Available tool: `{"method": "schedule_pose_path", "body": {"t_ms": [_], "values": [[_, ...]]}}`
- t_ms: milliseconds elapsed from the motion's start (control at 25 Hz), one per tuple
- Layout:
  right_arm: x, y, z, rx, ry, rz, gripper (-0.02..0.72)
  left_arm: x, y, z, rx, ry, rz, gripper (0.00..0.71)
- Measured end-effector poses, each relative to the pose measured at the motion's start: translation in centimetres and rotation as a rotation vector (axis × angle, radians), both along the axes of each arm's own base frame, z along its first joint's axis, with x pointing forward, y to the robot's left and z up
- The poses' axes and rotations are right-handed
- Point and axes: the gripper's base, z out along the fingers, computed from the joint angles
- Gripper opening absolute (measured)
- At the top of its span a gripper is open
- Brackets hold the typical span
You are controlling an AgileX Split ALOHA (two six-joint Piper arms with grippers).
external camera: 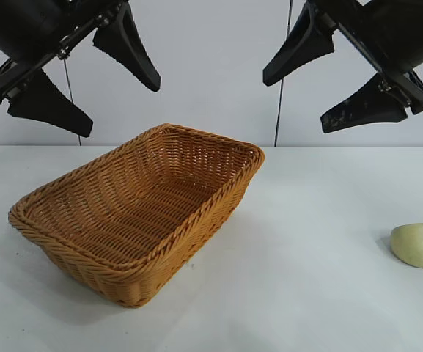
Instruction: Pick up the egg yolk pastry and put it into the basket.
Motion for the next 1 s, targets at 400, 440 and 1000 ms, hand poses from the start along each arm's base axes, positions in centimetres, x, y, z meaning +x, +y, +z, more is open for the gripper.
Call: {"method": "schedule_pose_path", "body": {"t_ms": [400, 440, 1000], "values": [[0.0, 0.0, 0.0, 0.0, 0.0, 0.0, 0.637, -0.3, 0.2, 0.3, -0.001, 0.027, 0.032, 0.643], [0.0, 0.0, 0.0, 0.0, 0.0, 0.0, 0.637, -0.5, 0.4, 0.7, -0.001, 0.033, 0.052, 0.643], [0.0, 0.0, 0.0, -0.001, -0.001, 0.001, 0.637, -5.8, 0.5, 0.4, 0.116, 0.216, 0.487, 0.643]]}}
